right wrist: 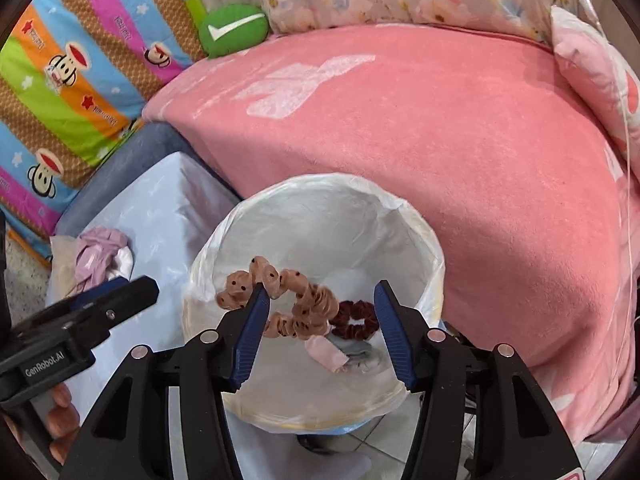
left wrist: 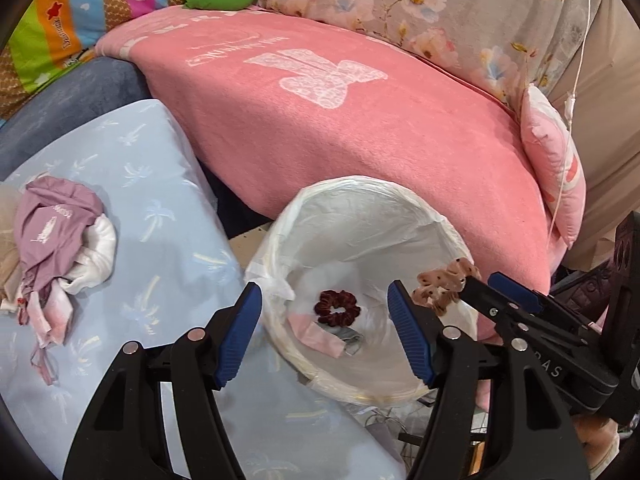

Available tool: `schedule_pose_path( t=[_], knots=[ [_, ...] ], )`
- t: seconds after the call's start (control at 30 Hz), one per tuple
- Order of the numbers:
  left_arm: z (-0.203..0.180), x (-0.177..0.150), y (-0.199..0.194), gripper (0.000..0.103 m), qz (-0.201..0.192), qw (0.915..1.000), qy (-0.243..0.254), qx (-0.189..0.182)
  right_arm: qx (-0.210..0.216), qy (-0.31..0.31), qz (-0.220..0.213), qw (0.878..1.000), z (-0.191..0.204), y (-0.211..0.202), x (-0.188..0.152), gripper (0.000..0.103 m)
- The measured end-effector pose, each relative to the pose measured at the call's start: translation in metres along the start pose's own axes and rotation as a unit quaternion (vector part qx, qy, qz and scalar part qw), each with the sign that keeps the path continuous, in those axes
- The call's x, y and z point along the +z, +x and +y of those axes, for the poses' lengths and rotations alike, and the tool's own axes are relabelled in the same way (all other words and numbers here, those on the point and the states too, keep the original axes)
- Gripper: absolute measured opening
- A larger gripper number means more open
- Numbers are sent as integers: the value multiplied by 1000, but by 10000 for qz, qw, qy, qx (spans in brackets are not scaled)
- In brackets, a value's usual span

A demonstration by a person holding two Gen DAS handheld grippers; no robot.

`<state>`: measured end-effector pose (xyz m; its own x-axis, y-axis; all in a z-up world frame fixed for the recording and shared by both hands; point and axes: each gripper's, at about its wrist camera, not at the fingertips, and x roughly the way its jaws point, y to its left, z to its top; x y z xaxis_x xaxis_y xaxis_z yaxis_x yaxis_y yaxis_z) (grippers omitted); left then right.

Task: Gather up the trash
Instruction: 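Open the left tool over the bin while the right tool releases the beige scrunchie, then move both tools back to the pile and grasp the pink packet with the right tool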

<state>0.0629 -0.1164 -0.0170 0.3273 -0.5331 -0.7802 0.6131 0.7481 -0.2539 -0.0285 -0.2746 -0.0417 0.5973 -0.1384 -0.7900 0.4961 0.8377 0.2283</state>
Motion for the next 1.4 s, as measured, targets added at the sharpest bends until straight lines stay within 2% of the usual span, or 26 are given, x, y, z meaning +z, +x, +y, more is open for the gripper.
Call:
schedule_pose_path(
  t=[0.03, 0.1, 0.17, 0.23, 0.4, 0.57, 0.9, 1.13, 1.4],
  knots=[
    [2, 0, -2, 69, -26, 10000, -19, 52, 80, 39, 84, 9999, -1, 2, 0, 54],
    [5, 0, -4, 71, -79, 9998, -18, 158, 542, 372, 351, 9972, -6, 9, -1, 57],
    [6, 0, -6, 71, -110, 9997, 6, 239, 39, 52, 471, 9989, 2, 16, -3, 58],
    [9, 0, -9, 71, -152, 9994, 16, 295, -85, -106, 487, 9987, 7, 18, -8, 58],
    [15, -2, -15, 72, -265, 9987, -3, 436, 44, -59, 437, 9990, 10, 15, -11, 58],
    [26, -4, -18, 73, -337, 9974, -97, 638, 164, -199, 303, 9992, 29, 9, -8, 58],
    [82, -17, -34, 77, -441, 9900, -586, 1203, 506, -664, 132, 9964, 93, 9, -4, 58],
    [134, -33, -47, 78, -428, 9809, -1054, 1579, 802, -975, 95, 9920, 143, 18, -9, 58],
    [192, -58, -54, 78, -261, 9693, -1533, 1904, 1125, -1426, 249, 9831, 208, 36, -23, 58]
  ],
)
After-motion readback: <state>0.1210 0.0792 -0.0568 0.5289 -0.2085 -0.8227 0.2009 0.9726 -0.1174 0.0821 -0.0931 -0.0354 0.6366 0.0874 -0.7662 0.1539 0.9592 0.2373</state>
